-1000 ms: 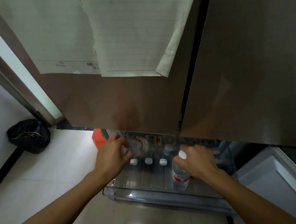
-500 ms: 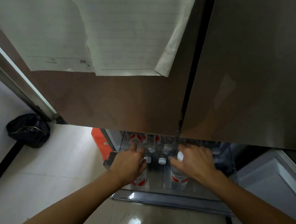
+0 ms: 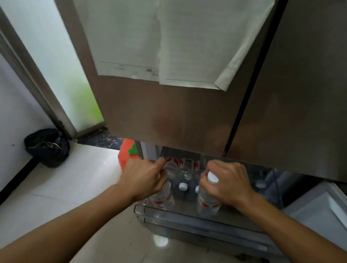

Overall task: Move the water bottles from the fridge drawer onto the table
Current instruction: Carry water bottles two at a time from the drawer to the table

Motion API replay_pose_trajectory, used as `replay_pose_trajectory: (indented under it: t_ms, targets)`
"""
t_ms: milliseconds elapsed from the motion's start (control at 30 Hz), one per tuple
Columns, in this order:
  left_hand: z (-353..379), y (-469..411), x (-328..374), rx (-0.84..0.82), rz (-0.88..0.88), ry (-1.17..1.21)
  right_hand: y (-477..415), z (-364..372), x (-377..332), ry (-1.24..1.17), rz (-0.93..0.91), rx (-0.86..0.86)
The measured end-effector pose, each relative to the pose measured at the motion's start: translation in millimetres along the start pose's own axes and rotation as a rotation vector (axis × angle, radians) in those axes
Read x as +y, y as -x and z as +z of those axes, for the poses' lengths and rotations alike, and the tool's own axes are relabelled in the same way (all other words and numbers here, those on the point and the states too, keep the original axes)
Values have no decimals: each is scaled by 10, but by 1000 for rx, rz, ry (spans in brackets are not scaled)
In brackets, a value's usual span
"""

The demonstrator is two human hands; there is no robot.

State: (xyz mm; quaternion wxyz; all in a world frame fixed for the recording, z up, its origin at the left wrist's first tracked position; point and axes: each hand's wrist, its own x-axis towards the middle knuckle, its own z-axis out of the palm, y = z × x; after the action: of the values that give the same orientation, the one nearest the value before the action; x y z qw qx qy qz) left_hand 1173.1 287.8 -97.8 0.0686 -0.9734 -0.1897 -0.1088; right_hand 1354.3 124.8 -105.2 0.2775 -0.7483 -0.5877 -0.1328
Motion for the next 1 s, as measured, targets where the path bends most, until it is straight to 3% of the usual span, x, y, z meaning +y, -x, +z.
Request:
replay_pose_trajectory:
  t_ms: [133,300,600,1000]
  targets:
    - [-704,451,-385,248,-135,-66,-398,-262,-591,-19,-124,93]
    - [-1472,1459,-791,424,-258,-77,-726,-394,-1648,-80,-244,149]
    - [-1866,4096,-1385,179,-559,-224,-371,346,-3876,-250,-355,-24]
    - [-2073,7394,-1797,-105,-1270,-298,335,1500,-7142,-386,-842,-401]
